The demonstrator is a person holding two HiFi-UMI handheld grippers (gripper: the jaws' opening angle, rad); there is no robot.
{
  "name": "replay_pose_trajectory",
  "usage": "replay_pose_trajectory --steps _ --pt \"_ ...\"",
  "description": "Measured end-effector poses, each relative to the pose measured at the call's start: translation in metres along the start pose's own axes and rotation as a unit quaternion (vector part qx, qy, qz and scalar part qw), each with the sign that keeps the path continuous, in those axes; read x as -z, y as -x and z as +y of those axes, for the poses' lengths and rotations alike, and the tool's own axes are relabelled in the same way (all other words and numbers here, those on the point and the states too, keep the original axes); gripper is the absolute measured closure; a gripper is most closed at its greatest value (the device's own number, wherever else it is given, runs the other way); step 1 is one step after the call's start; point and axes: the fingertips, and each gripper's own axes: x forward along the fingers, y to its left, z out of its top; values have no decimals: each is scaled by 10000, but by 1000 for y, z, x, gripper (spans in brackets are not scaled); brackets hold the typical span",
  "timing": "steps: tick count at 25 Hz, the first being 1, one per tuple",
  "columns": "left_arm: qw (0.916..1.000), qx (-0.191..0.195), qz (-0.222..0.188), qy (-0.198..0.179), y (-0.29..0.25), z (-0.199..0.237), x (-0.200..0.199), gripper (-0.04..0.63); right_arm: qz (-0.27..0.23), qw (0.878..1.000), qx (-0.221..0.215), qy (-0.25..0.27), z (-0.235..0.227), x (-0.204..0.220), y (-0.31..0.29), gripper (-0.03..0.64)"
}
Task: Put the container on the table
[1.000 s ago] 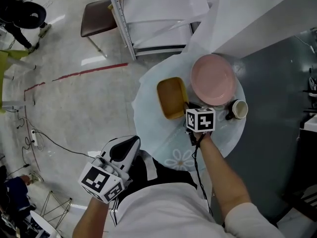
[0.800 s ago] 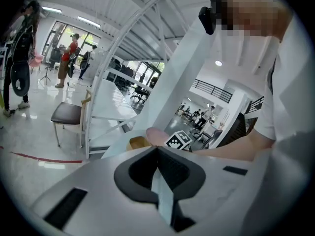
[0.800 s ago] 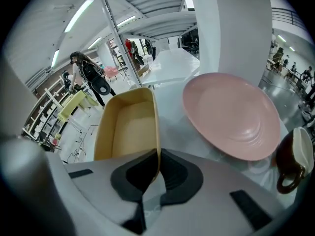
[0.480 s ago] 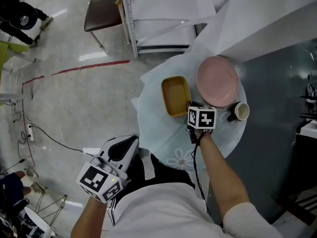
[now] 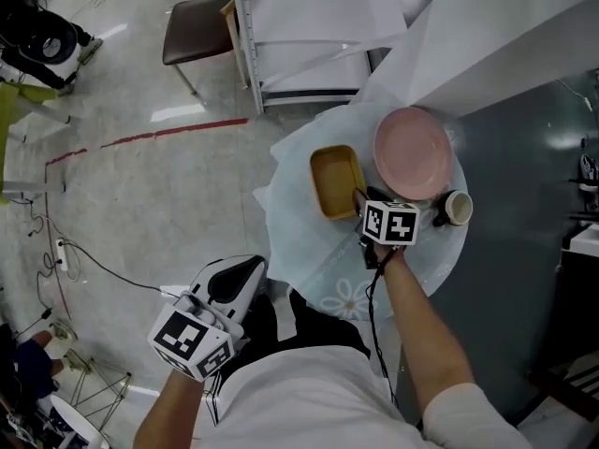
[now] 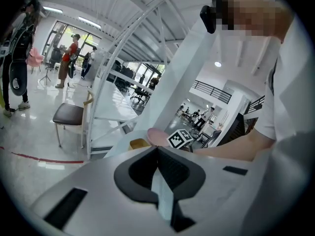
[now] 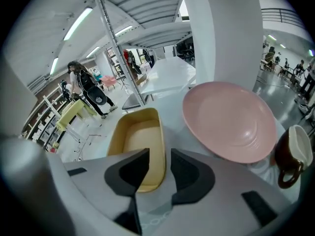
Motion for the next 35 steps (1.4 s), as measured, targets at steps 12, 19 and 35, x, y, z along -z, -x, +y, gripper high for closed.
replay_pose_trajectory --steps 12,19,35 --pt "9981 362 -75 -500 13 -32 -19 575 -951 9948 -302 -182 19 -23 88 479" --pt "9942 632 -182 -848 28 -56 -31 575 -1445 9868 -644 -350 38 -22 155 479" --pt "9793 1266 -314 -1546 50 -122 -47 575 -2365 9616 -1278 -564 93 7 279 496"
